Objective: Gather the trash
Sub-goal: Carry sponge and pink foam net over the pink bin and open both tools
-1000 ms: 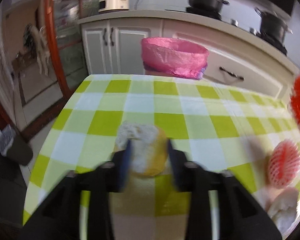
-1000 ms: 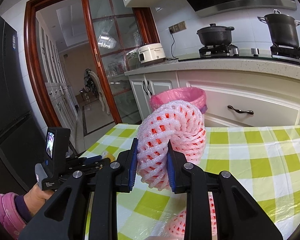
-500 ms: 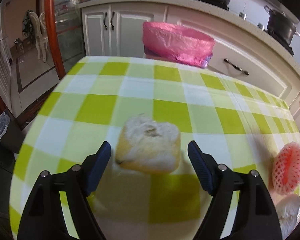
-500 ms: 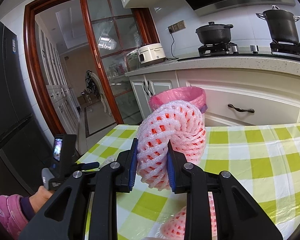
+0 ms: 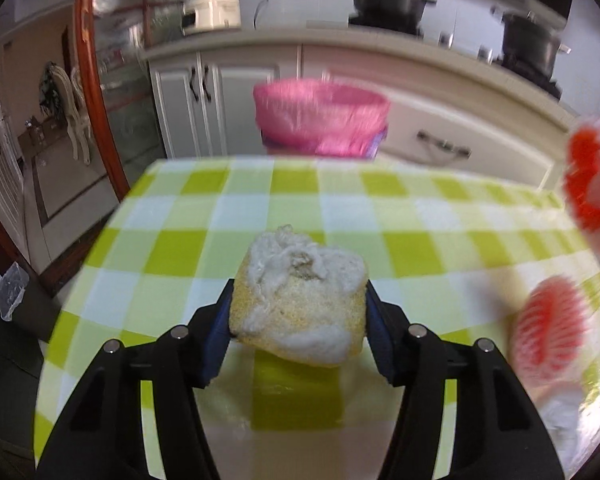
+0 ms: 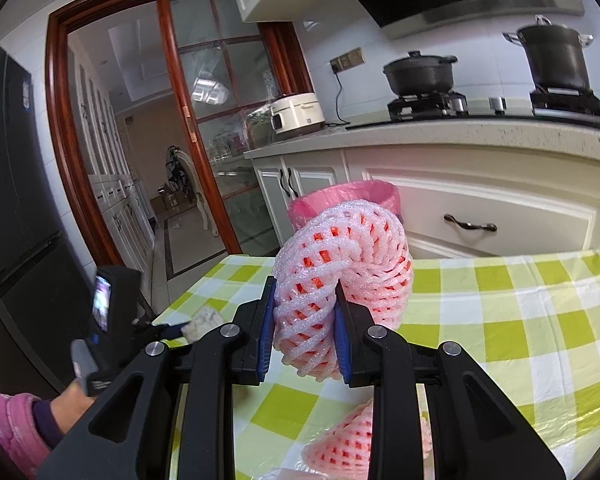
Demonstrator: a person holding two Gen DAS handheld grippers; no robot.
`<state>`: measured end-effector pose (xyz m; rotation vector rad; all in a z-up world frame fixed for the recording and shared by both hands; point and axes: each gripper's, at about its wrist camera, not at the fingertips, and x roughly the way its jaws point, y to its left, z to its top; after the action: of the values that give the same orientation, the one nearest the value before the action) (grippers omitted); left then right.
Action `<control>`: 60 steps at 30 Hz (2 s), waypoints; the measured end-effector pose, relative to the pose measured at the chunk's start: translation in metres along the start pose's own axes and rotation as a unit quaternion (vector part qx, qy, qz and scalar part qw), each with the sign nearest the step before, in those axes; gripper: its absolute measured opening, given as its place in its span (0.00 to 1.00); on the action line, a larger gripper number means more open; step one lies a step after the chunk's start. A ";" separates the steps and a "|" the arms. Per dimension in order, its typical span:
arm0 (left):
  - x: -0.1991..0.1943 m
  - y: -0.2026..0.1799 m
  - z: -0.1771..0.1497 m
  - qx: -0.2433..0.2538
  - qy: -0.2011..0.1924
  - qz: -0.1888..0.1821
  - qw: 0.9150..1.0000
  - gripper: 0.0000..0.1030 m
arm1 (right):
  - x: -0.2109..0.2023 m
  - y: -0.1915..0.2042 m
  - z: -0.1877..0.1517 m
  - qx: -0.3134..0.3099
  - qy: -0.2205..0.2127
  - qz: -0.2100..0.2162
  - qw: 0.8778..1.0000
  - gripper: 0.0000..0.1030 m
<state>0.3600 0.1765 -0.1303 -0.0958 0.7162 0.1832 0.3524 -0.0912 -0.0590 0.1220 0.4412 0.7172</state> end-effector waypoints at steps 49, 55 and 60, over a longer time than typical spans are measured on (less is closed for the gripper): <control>0.095 -0.008 0.269 -0.017 -0.163 -0.061 0.985 0.63 | 0.249 -0.094 0.178 -0.071 0.026 0.059 0.995 0.27; 0.149 0.003 0.300 -0.024 -0.159 -0.064 0.985 0.67 | 0.303 -0.124 0.180 -0.044 0.028 0.069 0.996 0.29; 0.198 0.011 0.315 -0.024 -0.148 -0.063 0.987 0.88 | 0.354 -0.133 0.166 -0.061 0.056 0.082 0.993 0.72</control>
<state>0.7074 0.2610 -0.0248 -0.1552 0.4076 0.0914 0.7410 0.0488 -0.0671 0.0019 0.4978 0.9142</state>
